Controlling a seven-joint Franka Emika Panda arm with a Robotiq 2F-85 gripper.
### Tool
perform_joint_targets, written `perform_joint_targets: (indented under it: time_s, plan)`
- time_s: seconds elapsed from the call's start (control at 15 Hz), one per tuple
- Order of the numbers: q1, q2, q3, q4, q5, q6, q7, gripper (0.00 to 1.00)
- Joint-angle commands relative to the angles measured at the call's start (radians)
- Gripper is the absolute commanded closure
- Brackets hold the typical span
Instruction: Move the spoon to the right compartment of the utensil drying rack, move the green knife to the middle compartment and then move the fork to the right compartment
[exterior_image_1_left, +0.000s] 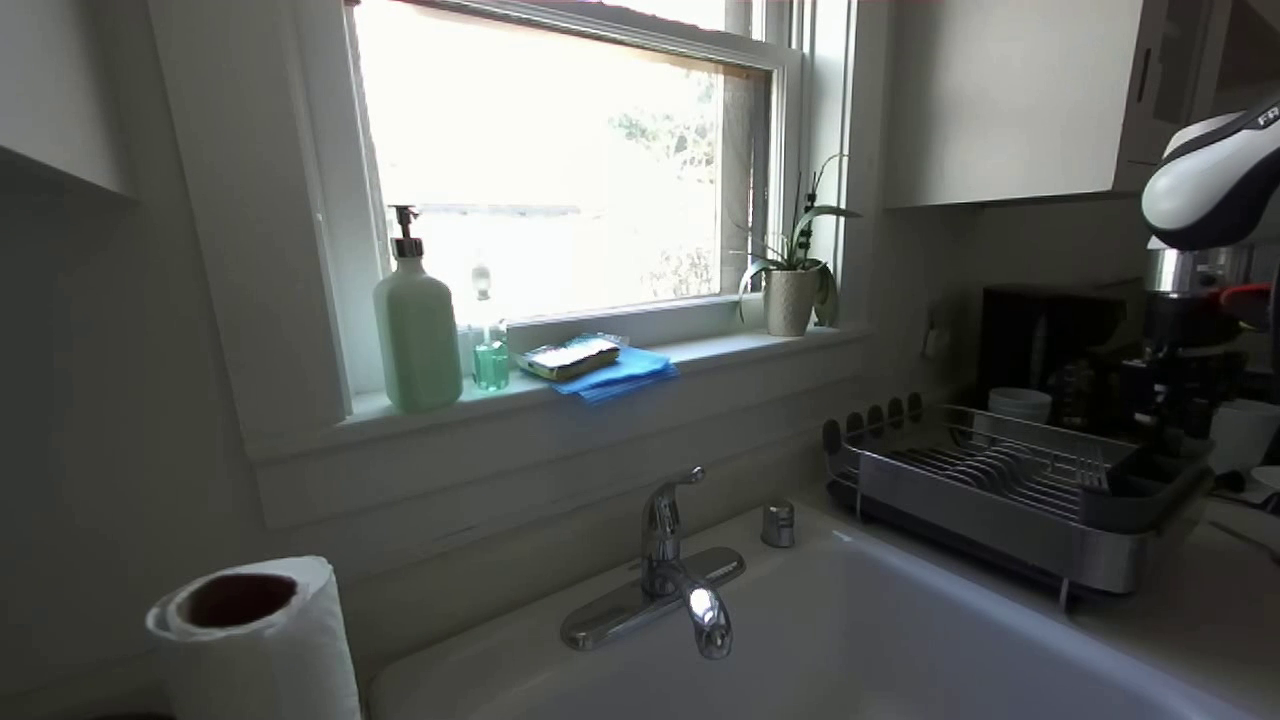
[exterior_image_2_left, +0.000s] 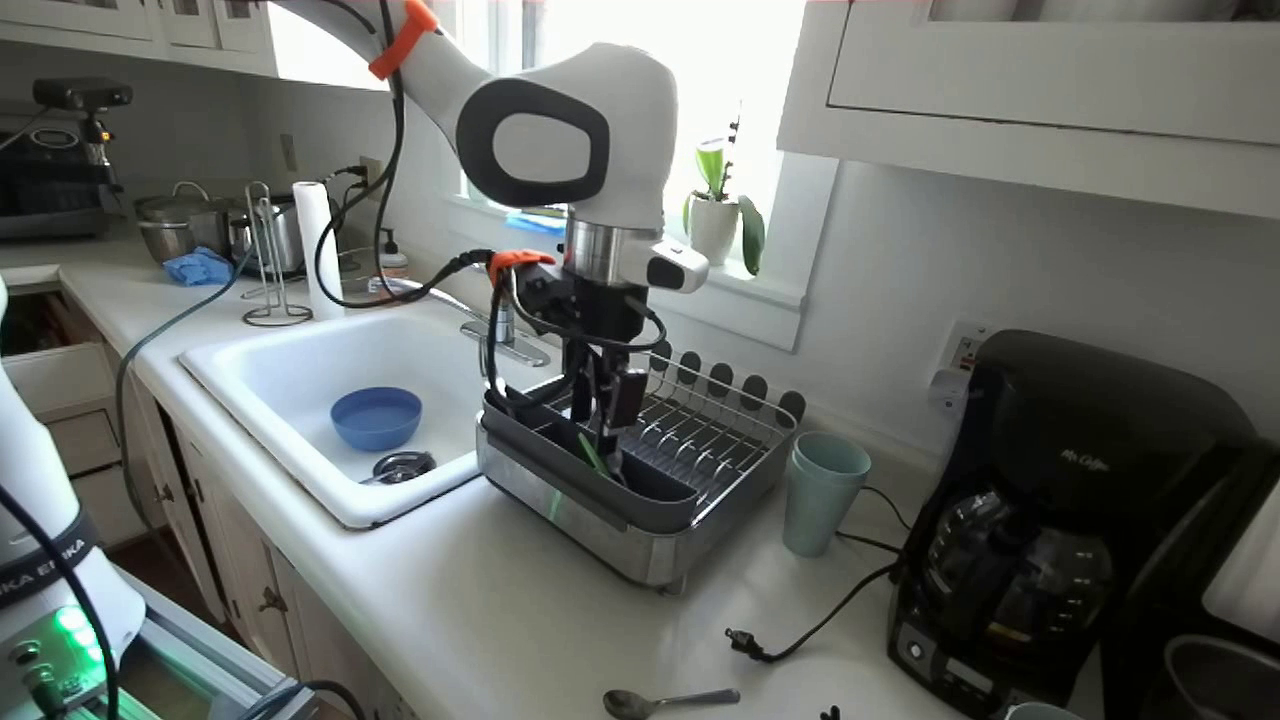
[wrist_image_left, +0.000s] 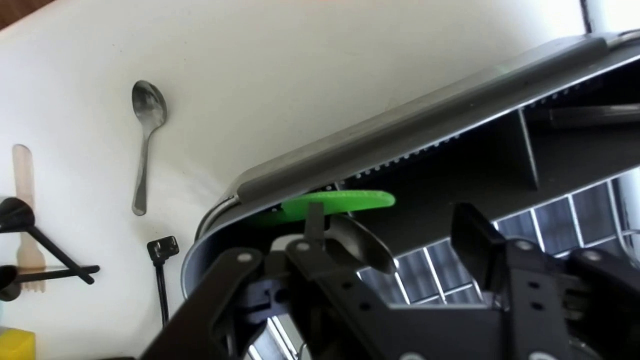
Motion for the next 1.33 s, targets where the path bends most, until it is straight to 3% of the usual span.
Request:
perform_joint_targets:
  time_s: [0.0, 0.33, 0.67, 0.87, 1.0, 1.07, 1.27]
  plan:
    - [0.003, -0.009, 0.011, -0.001, -0.053, -0.019, -0.044, 0.32]
    - [0.009, -0.01, 0.022, -0.005, -0.106, -0.026, -0.097, 0.45]
    - [0.012, -0.011, 0.029, -0.012, -0.159, -0.033, -0.122, 0.44]
    - [0.014, -0.013, 0.034, -0.017, -0.184, -0.035, -0.145, 0.51]
    - [0.015, -0.013, 0.036, -0.015, -0.203, -0.035, -0.156, 0.62]
    - [0.016, -0.013, 0.038, -0.015, -0.211, -0.034, -0.16, 0.75]
    - [0.017, -0.013, 0.043, -0.014, -0.234, -0.032, -0.165, 0.92]
